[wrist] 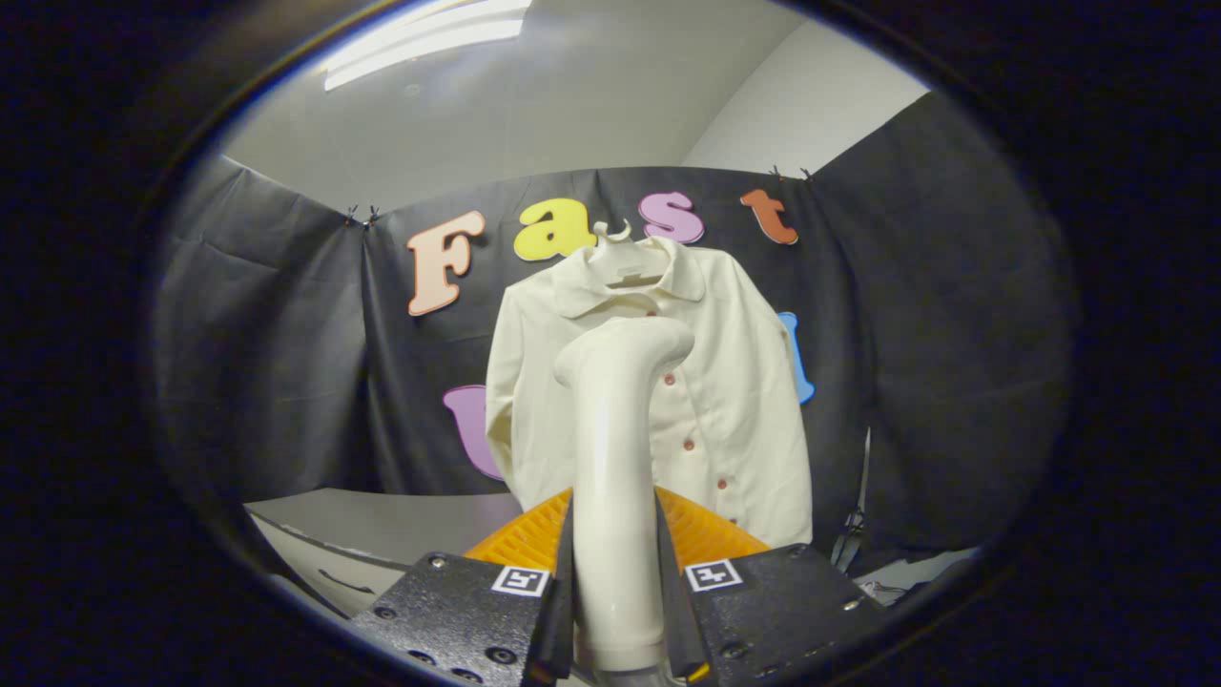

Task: Iron the clothes twice with a garment steamer, once on the left side and once on the right side.

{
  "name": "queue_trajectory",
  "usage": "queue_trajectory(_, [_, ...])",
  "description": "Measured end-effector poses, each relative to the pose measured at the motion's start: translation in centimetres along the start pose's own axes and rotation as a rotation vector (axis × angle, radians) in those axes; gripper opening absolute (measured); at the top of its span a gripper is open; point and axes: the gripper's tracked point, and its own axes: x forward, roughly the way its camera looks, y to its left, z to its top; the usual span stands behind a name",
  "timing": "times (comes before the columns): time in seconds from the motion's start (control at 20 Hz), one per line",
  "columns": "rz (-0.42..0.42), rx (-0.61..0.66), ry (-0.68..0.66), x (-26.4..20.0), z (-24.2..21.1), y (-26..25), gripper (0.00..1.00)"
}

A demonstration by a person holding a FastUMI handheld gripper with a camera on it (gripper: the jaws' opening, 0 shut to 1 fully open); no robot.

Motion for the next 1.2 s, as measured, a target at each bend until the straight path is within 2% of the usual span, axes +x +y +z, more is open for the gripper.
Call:
queue_trajectory(0.35, [-0.07,-0.011,-0.073,3.6,2.4,-3.8,0.38])
queue_trajectory(0.65, [-0.071,0.013,-0.106,8.1,3.1,-5.0,0.37])
queue_trajectory(0.9, [-0.096,0.009,-0.098,11.3,1.2,-6.8,0.37])
queue_trajectory(1.2, [-0.099,0.113,-0.074,14.7,-1.3,-8.8,0.37])
